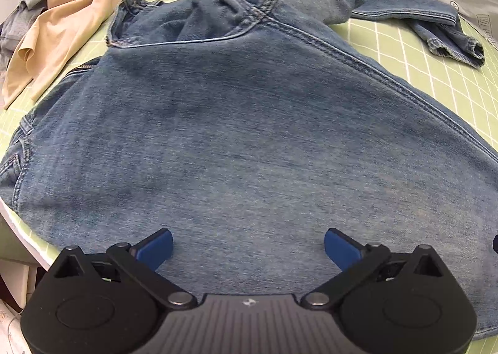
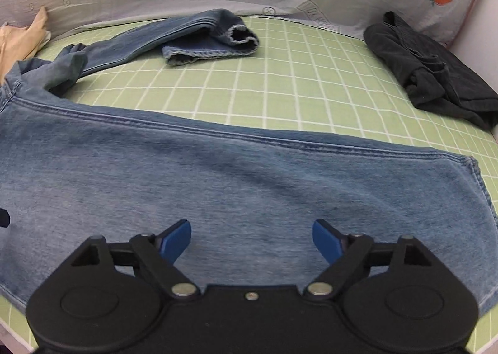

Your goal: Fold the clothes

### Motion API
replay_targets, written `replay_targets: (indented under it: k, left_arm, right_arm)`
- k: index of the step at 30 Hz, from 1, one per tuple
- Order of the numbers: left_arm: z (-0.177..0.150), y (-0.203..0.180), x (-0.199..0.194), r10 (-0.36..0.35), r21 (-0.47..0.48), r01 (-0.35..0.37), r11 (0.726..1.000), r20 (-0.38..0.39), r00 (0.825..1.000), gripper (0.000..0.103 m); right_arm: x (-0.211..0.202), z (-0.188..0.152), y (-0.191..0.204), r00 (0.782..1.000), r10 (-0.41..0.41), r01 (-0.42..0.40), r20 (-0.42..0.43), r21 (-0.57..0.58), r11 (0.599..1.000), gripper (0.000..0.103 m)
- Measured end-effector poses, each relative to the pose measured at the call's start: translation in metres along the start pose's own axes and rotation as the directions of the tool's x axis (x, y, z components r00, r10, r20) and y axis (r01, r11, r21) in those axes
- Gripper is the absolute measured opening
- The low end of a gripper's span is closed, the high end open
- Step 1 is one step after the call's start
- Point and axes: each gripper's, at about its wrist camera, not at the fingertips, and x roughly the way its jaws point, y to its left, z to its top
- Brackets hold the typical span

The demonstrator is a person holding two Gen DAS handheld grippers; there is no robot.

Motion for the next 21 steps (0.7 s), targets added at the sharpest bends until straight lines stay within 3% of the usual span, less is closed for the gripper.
replay_targets:
  k: [10,21]
  left_arm:
    - [0.014,0.077,-0.001,-0.013,-0.049,0.013,0.999,-0.003,1.000,0.102]
    - [0.059,0.130,-0.006,-0.077,-0.018,0.078,0.997,0.045,0.996,0.102]
  right_arm:
    - [-0.002,0.021,0.111,0.996,0.091,-0.089,0.009,-0.128,0.988,0.090]
    - [0.009,0.054,0.193,0.997,0.074,-0.071,0.023,-0.116,0.991,0.090]
